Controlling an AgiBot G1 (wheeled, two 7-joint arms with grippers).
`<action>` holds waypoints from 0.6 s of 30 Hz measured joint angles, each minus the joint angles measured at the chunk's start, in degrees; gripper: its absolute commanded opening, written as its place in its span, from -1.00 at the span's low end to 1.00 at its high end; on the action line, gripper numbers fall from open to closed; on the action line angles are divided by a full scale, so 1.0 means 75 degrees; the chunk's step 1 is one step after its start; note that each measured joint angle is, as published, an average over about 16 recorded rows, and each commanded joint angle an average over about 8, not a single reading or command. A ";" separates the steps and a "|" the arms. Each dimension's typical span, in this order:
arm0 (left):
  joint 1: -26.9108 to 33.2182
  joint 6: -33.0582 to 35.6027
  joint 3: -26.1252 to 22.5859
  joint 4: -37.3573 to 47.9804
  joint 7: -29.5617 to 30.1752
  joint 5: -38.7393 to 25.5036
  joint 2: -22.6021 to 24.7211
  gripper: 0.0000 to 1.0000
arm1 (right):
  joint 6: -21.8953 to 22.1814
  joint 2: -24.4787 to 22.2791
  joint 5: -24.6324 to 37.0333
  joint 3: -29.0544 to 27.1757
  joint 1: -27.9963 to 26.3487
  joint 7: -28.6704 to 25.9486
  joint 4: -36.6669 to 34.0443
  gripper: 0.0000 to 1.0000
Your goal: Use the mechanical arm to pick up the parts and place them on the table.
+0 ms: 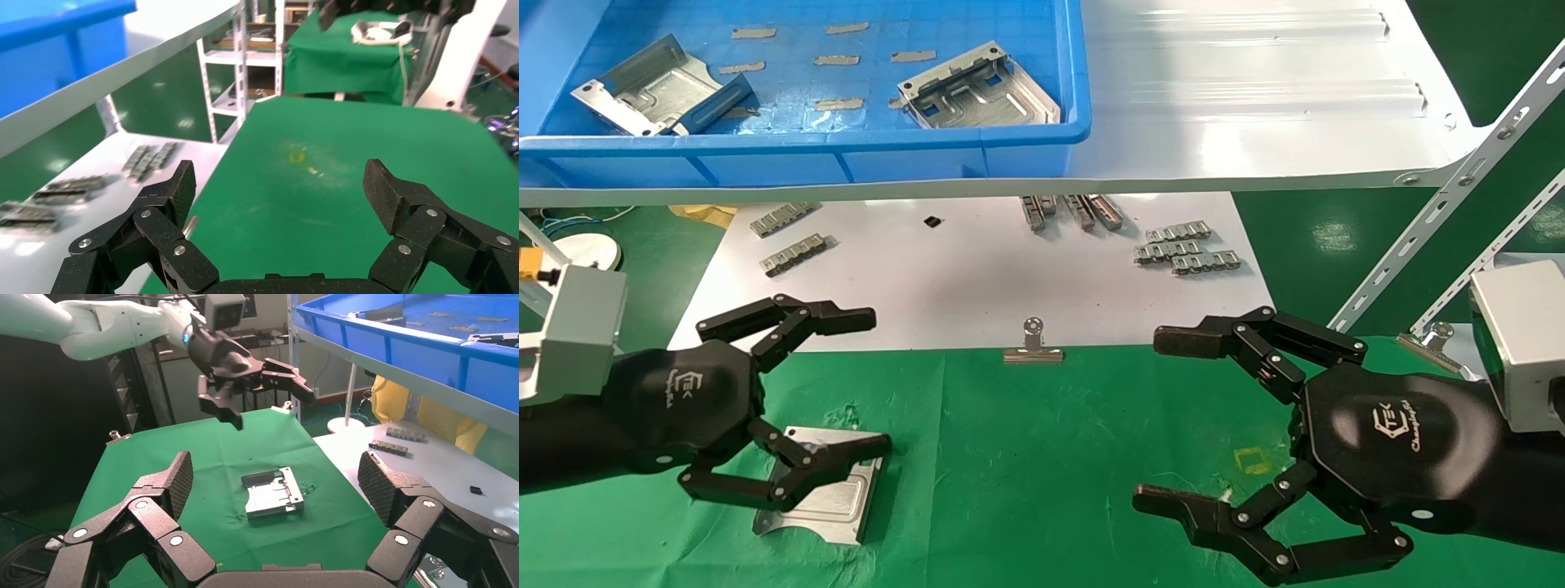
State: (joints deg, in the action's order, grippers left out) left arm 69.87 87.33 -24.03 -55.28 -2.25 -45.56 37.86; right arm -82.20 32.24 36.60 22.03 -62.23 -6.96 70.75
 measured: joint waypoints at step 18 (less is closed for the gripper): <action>-0.1089 -0.0211 0.1054 -0.2401 0.1669 0.0493 -0.0373 1.00 | 0.0001 -0.0001 -0.0001 0.0000 0.0001 0.0000 -0.0001 1.00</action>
State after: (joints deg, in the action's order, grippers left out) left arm 61.70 85.75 -16.13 -73.29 10.27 -41.87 35.07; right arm -82.19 32.23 36.60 22.03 -62.22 -6.96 70.75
